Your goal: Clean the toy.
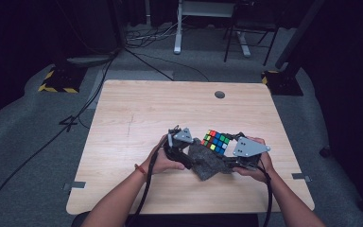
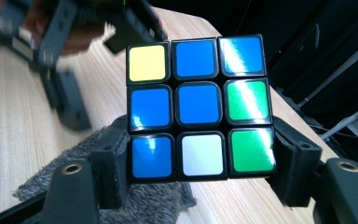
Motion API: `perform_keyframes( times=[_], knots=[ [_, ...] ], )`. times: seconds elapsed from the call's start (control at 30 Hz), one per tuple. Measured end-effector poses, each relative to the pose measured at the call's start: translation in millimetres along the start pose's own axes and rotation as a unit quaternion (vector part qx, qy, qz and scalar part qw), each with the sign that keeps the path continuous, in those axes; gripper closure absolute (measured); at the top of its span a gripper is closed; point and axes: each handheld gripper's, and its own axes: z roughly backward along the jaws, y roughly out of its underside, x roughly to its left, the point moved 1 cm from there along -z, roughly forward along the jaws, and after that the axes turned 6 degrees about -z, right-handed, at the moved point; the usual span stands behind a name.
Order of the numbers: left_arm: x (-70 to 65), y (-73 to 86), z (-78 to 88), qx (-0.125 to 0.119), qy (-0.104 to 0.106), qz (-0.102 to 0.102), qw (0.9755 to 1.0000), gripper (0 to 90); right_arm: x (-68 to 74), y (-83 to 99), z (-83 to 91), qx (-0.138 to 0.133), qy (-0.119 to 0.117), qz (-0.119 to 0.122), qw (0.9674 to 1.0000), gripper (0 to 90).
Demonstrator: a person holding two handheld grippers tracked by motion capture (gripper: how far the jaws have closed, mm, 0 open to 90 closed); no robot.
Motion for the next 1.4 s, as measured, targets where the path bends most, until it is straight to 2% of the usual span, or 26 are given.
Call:
perform_keyframes(
  times=[0.03,0.1,0.17,0.27,0.33,0.47,0.57,0.6,0.7,0.77,0.87,1.0,1.2,1.27,1.4],
  knots=[
    [-0.4,-0.4,-7.0,0.008,-0.011,-0.001,0.9999,15.9,-1.2,0.6,0.8,0.001,0.001,-0.002,1.0,34.0],
    [-0.3,0.3,-15.9,0.019,-0.017,-0.005,0.9997,15.9,-3.3,2.1,2.1,0.004,0.002,-0.004,1.0,34.0],
    [1.3,2.5,-25.5,0.035,-0.023,0.004,0.9991,15.8,-5.1,3.7,2.6,0.008,0.001,-0.006,1.0,34.0],
    [2.4,7.8,-36.7,0.066,-0.042,0.006,0.9969,15.7,-8.0,6.4,2.6,0.014,-0.001,-0.014,0.9998,34.0],
    [4.2,10.9,-40.4,0.074,-0.034,0.012,0.9966,15.8,-9.1,7.7,2.5,0.017,-0.001,-0.015,0.9997,34.0],
    [6.3,15.6,-46.3,0.1,-0.039,0.01,0.9942,15.7,-11.3,9.7,2.5,0.024,-0.006,-0.02,0.9995,34.0],
    [6.4,16.5,-46.3,0.104,-0.036,0.005,0.9939,15.9,-12.8,10.8,2.4,0.027,-0.012,-0.027,0.9992,34.0],
    [6.1,15.9,-46.2,0.109,-0.039,-0.002,0.9933,16.6,-13.0,11.0,2.4,0.028,-0.013,-0.028,0.9991,34.0],
    [5.5,15.0,-43.7,0.118,-0.036,-0.013,0.9923,22.7,-13.9,11.5,2.3,0.029,-0.018,-0.03,0.9989,34.0],
    [6.5,15.1,-39.6,0.118,-0.025,-0.026,0.9924,33.3,-13.8,11.8,2.0,0.031,-0.024,-0.034,0.9987,34.0],
    [7.8,17.2,-35.1,0.113,-0.017,-0.024,0.9931,49.7,-13.8,11.8,1.9,0.032,-0.031,-0.038,0.9983,34.0],
    [9.6,21.0,-28.1,0.114,-0.007,-0.018,0.9933,63.7,-14.9,12.1,2.0,0.033,-0.036,-0.046,0.9977,34.0],
    [11.1,29.3,-11.4,0.113,-0.014,-0.015,0.9933,70.7,-17.3,13.7,1.4,0.036,-0.051,-0.058,0.9964,34.0],
    [14.1,33.0,-0.4,0.105,-0.023,-0.005,0.9942,70.8,-18.0,14.1,1.0,0.035,-0.055,-0.063,0.9959,34.0],
    [12.1,32.1,15.3,0.081,-0.043,-0.014,0.9957,71.9,-19.0,14.8,0.2,0.032,-0.066,-0.075,0.9945,34.0]
  ],
)
